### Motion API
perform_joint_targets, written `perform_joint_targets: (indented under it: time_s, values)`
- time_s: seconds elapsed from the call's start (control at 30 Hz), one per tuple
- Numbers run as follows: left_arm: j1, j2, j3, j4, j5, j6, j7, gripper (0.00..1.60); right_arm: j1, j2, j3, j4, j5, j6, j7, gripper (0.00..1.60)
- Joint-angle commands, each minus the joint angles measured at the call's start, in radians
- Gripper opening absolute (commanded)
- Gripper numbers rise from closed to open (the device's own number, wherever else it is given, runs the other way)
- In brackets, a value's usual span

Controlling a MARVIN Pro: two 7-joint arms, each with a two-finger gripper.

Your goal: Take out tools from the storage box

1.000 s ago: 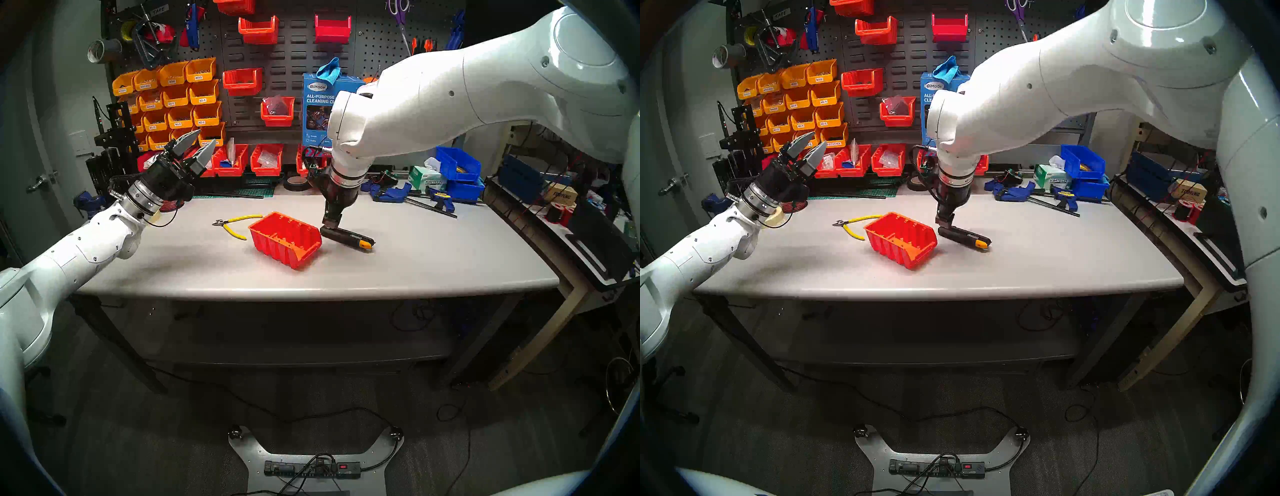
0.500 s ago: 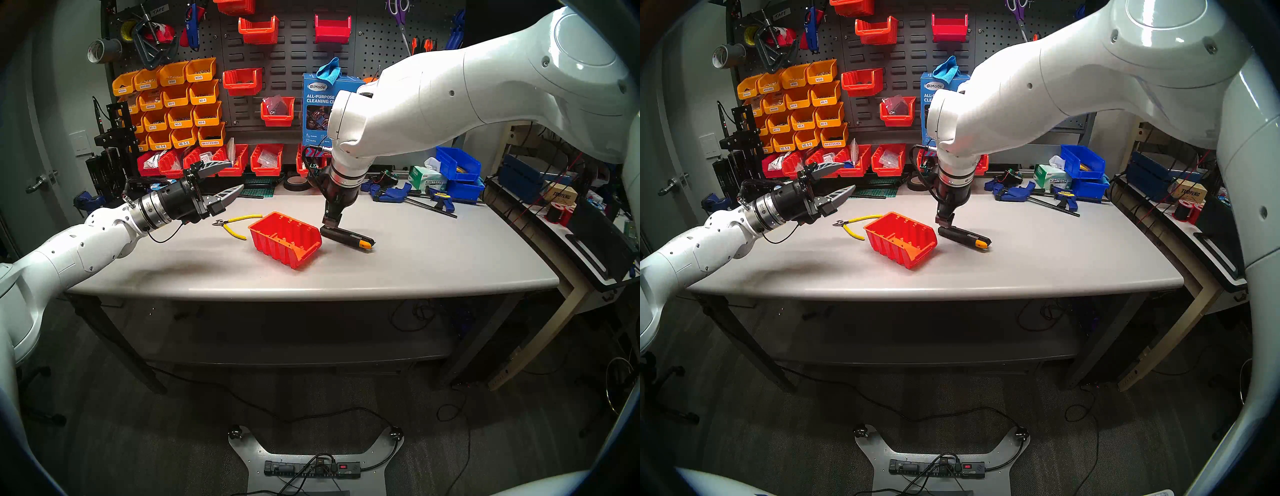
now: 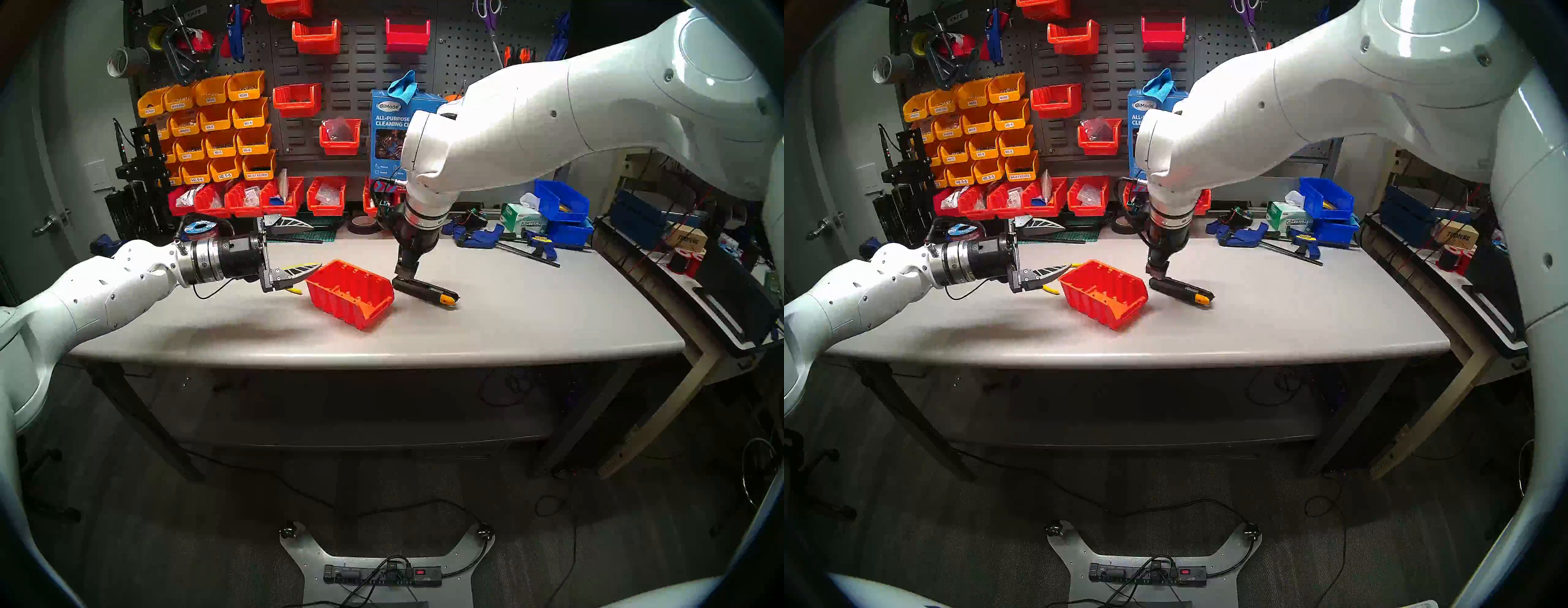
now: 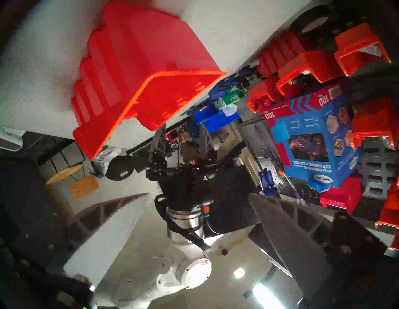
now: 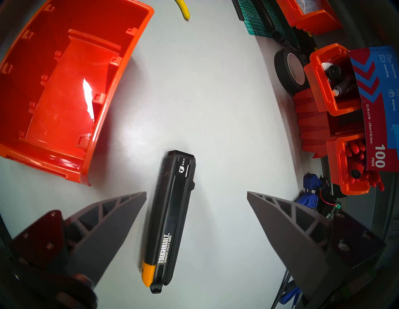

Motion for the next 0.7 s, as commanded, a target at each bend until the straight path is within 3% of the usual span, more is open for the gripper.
perform_joint_targets:
  time_s: [0.0,0.23,0.67]
  values:
    - [-0.091,0.009,0.020,-0.034,0.085,0.015,0.090,1.60,0.015,0.003,0.003,0.006,-0.001,-0.001,-0.002,1.60]
    - [-0.126,0.009,0.070,-0.061,0.183,0.022,0.110,1.60,0.015,0.003,0.004,0.006,-0.001,0.000,-0.002,1.60]
    - [-0.164,-0.036,0.176,-0.079,0.336,0.075,0.063,1.60,0.015,0.004,0.005,0.006,-0.002,0.001,-0.002,1.60]
